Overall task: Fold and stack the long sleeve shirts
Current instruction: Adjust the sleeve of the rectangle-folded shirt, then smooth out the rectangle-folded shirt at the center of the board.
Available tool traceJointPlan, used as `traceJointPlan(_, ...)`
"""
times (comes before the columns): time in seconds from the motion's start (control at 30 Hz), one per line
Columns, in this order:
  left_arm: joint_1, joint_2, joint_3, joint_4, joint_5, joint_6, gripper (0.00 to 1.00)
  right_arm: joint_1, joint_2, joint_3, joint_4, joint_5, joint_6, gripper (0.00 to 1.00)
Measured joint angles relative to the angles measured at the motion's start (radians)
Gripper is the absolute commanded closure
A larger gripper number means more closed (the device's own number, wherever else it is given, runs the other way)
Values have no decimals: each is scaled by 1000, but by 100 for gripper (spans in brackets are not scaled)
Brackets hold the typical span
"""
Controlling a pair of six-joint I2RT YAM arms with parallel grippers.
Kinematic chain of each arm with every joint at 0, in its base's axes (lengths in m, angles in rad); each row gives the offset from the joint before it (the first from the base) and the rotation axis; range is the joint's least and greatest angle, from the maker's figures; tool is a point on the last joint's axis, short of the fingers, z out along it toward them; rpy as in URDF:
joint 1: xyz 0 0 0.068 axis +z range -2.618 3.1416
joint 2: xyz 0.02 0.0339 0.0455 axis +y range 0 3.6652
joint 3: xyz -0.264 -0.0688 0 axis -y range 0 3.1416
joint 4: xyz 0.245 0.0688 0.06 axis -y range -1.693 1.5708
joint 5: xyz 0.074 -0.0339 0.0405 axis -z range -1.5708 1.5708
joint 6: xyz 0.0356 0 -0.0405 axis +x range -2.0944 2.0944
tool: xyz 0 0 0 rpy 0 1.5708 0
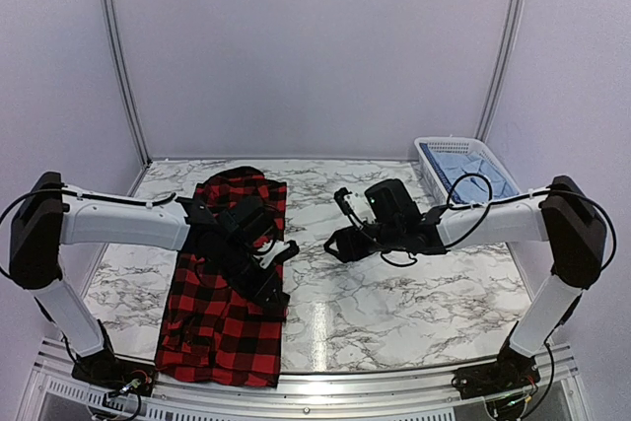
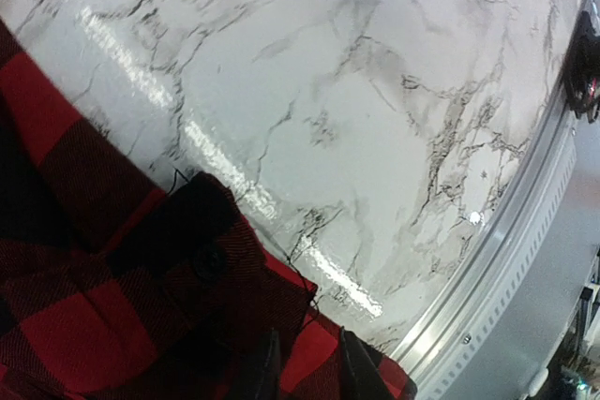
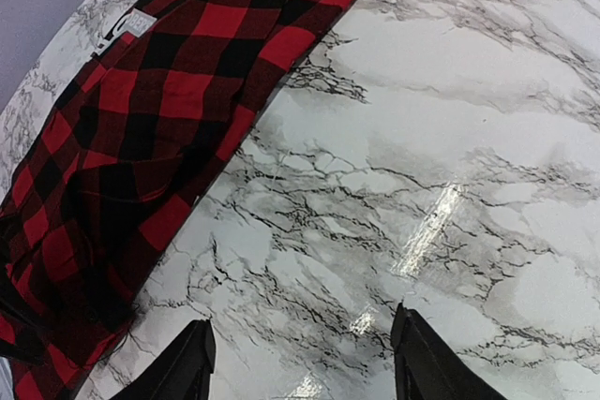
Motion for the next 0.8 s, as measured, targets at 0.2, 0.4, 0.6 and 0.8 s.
traceJointPlan(0.2,0,-47,0,51,13,-8,50,55,11,9,-51,-19,-28,39)
traceJointPlan(0.4,35,-139,-35,89,-62,-84,52,144,51,45,-93,-47,-22,39)
traceJointPlan(0.6,205,-266,-153,106,-159,-238,53,198,105,104,-105,-74,-21,39)
traceJointPlan(0.8,334,-292,-260,107,-210,-352,55,207,191,168,-104,-128,-34,42)
